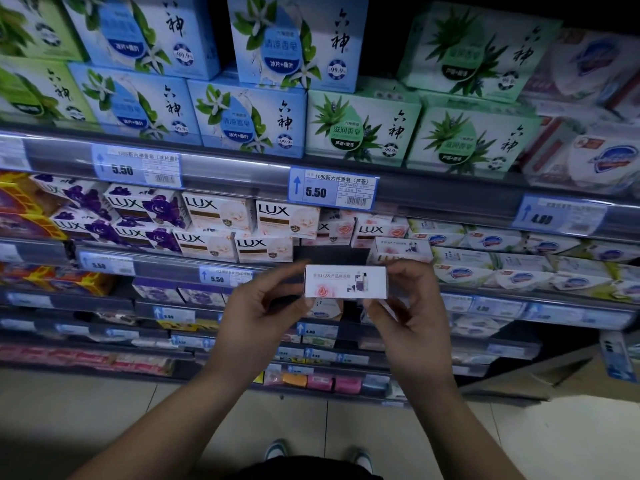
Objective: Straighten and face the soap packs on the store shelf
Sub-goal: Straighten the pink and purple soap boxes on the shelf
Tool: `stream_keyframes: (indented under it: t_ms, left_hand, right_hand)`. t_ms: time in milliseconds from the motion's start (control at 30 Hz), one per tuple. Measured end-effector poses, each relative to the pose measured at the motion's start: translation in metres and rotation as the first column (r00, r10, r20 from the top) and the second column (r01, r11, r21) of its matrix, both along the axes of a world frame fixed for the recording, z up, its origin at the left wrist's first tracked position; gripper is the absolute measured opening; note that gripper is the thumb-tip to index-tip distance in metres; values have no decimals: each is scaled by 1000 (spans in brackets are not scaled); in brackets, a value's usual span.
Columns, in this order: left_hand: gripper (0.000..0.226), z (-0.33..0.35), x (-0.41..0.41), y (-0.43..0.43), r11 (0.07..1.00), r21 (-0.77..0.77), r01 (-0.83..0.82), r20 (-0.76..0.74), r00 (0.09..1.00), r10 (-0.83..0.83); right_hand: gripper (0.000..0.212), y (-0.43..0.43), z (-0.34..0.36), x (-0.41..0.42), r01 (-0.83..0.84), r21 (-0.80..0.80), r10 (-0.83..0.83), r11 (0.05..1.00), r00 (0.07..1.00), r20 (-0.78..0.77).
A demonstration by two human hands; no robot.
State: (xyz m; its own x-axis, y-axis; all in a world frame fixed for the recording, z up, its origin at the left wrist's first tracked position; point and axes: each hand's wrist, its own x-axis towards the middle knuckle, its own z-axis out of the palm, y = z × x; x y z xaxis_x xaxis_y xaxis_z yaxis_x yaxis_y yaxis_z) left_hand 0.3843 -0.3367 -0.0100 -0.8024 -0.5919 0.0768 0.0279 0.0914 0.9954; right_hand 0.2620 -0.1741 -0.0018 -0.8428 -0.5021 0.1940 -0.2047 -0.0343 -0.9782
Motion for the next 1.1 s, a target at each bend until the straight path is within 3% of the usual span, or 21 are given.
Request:
stream_keyframes:
  t_ms: [233, 400, 767, 1000, 1100]
  left_hand:
    - [47, -8, -11, 10, 991, -88, -104, 64, 992, 110]
    - [37, -15, -23, 15, 989, -81, -120, 44, 991, 123]
    - [63, -32, -49, 6, 989, -127, -77, 134, 987, 94]
    - [62, -32, -59, 1, 992, -108, -63, 162, 984, 80]
    - [73, -27, -59, 2, 979, -200, -35, 167, 983, 69]
  right_hand:
    - [34, 0, -4, 7, 35, 32, -35, 999, 999, 17]
    - [44, -4, -3, 6, -51, 63, 46, 997, 996, 77]
    - [60, -13, -27, -12, -83, 160, 48, 984, 976, 210]
    - [65, -16, -27, -21, -115, 197, 67, 974, 970, 233]
    - [64, -17, -28, -19, -124, 222, 74, 967, 973, 219]
